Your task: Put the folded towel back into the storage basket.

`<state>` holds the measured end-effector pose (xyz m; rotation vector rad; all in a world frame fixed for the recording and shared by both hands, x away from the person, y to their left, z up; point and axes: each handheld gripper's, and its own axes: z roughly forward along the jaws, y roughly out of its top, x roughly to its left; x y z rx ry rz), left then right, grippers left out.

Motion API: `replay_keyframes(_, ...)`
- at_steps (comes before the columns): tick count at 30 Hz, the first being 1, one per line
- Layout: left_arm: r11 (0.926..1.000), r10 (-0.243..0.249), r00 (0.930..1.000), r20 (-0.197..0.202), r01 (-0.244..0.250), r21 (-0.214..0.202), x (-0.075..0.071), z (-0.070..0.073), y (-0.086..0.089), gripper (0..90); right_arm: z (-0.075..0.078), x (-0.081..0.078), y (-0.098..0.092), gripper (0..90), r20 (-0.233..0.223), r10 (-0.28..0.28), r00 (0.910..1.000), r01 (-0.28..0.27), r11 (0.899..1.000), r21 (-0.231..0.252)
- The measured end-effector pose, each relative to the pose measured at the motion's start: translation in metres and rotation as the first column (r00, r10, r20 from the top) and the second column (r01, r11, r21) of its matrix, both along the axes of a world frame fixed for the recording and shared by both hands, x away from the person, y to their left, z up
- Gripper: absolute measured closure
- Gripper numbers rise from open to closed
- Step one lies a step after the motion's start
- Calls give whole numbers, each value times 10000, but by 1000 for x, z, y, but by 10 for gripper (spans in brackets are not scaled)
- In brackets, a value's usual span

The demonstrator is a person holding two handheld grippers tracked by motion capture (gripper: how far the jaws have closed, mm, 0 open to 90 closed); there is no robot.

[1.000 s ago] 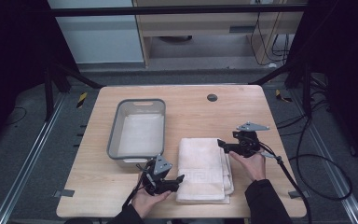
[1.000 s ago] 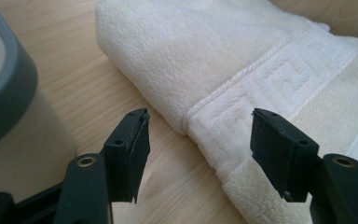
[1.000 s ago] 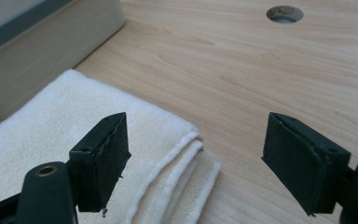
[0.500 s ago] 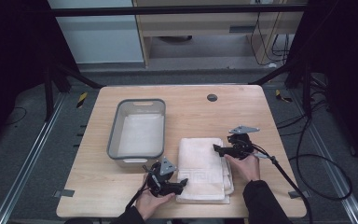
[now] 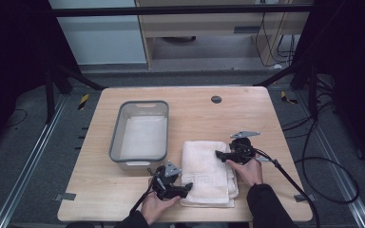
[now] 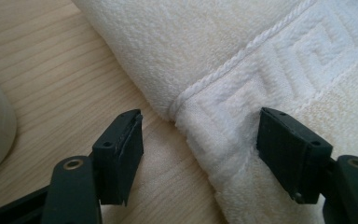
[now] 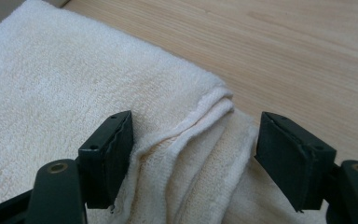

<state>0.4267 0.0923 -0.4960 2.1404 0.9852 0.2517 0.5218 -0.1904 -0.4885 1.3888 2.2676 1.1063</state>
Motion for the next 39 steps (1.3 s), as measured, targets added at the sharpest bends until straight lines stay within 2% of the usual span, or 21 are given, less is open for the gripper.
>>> replay_keyframes(4,9998,28,9996,-270,-32,-175,3,-2,0,307,-3,1,0,298,-237,-51,9997,54,9999,122)
replay_keyframes(9,9998,-132,9993,-342,127,-143,4,-1,0,328,-5,2,0,327,-630,-60,9980,83,9993,359)
replay_keyframes(11,9996,-198,9991,-362,191,-185,4,-1,-1,346,-6,3,-1,349,-871,-52,9962,106,9981,615)
replay_keyframes(12,9995,-225,9990,-386,216,-227,4,-1,-1,358,-6,4,-1,356,-950,-51,9955,118,9975,699)
replay_keyframes(13,9992,-286,9987,-427,274,-276,4,-1,-1,411,-6,4,-2,384,-1052,-13,9944,98,9967,801)
replay_keyframes(14,9989,-339,9982,-487,323,-328,4,-1,-1,411,-6,4,-2,384,-1052,-13,9944,98,9967,801)
replay_keyframes(15,9987,-372,9978,-540,353,-368,4,0,-1,457,-6,4,-1,413,-1159,-17,9933,120,9960,883)
replay_keyframes(16,9984,-402,9972,-638,375,-435,4,0,-1,457,-6,4,-1,413,-1159,-17,9933,120,9960,883)
replay_keyframes(19,9976,-494,9953,-832,452,-524,5,0,-1,533,-5,4,-1,488,-1404,56,9901,104,9936,1124)
replay_keyframes(25,9967,-608,9921,-1097,544,-601,6,2,-2,600,-5,5,-1,579,-1691,157,9855,91,9894,1448)
replay_keyframes(29,9963,-615,9916,-1141,541,-661,4,3,-3,656,-4,4,0,627,-1627,237,9864,22,9876,1571)
replay_keyframes(32,9965,-615,9928,-1029,552,-634,3,3,-3,703,-4,3,0,646,-1577,219,9873,42,9866,1633)
replay_keyframes(34,9964,-578,9938,-949,514,-677,2,3,-3,714,-4,3,0,649,-1583,217,9872,48,9862,1652)
replay_keyframes(39,9950,-538,9932,-1028,446,-890,3,3,-2,749,0,2,-1,662,-1515,193,9883,72,9850,1723)
